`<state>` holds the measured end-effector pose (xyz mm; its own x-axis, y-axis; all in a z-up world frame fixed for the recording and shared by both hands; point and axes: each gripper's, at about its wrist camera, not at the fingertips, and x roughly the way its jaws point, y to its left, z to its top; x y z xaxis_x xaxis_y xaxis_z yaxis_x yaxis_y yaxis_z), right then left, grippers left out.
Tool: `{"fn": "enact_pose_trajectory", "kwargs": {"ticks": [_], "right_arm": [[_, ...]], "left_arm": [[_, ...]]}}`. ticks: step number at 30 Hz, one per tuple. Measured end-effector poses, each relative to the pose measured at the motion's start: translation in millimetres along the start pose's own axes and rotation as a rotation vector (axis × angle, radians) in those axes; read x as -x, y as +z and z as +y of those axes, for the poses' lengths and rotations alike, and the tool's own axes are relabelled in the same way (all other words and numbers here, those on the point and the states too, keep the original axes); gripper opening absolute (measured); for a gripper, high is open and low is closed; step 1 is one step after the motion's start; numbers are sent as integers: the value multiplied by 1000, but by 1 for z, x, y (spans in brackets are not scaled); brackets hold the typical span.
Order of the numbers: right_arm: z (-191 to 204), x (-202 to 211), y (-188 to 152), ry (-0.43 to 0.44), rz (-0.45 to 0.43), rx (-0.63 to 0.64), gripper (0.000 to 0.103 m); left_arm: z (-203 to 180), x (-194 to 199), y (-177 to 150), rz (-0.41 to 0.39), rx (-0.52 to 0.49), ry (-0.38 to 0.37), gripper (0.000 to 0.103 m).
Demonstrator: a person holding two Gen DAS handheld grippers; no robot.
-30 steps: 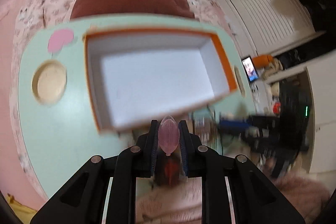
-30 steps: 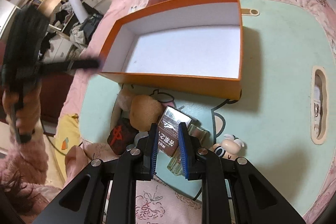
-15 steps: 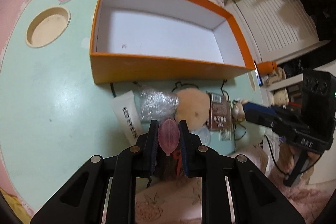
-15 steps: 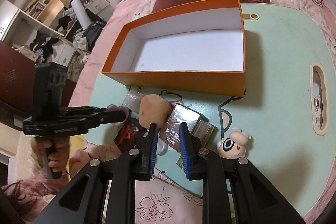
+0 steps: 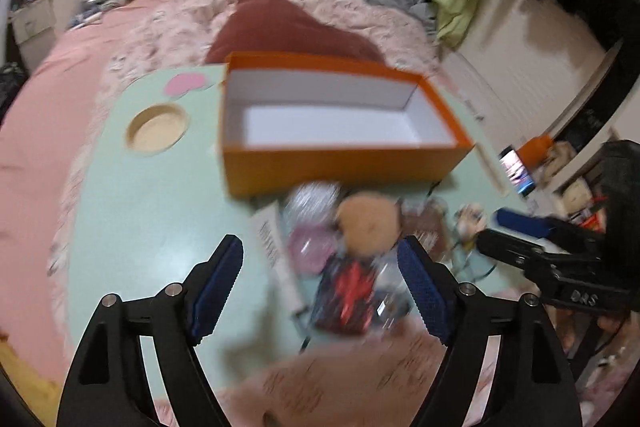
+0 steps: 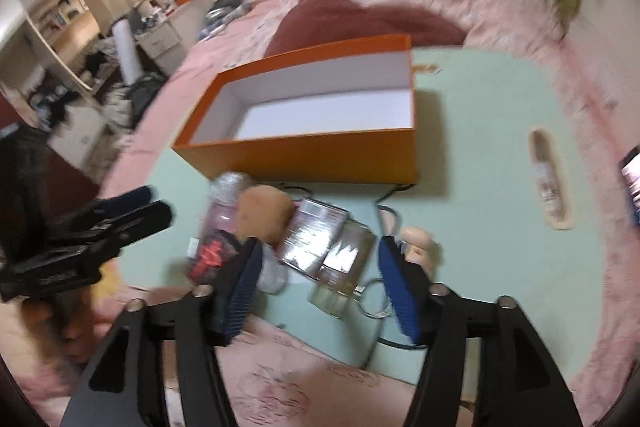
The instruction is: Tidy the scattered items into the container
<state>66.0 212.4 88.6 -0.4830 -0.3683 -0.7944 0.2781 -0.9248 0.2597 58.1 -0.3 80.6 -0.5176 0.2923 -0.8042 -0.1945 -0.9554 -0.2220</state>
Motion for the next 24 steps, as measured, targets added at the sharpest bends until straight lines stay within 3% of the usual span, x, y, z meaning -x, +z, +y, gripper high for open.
{"fn": "enact_pose_trajectory", "kwargs": {"ticks": [3,8,11,15,24], "right_arm": [[14,4,-25,-58,-22,87,68],[20,2,-58,-203,-68,138,68],[15,-11,-65,-184,-23,78,68],[13,-22,-69,-219,12,61,70],[12,-31,-69,-223,64,61,76]], "left_arm": [[1,-2,-25,20,5,18,80],[-15,-17,-58,44,-69,103,80],[-18,-29,-66,59,-73,121,80],[-5,-34,-66,73,-1,92,81],[-8,-34,-70,79,-18,148,86]]}}
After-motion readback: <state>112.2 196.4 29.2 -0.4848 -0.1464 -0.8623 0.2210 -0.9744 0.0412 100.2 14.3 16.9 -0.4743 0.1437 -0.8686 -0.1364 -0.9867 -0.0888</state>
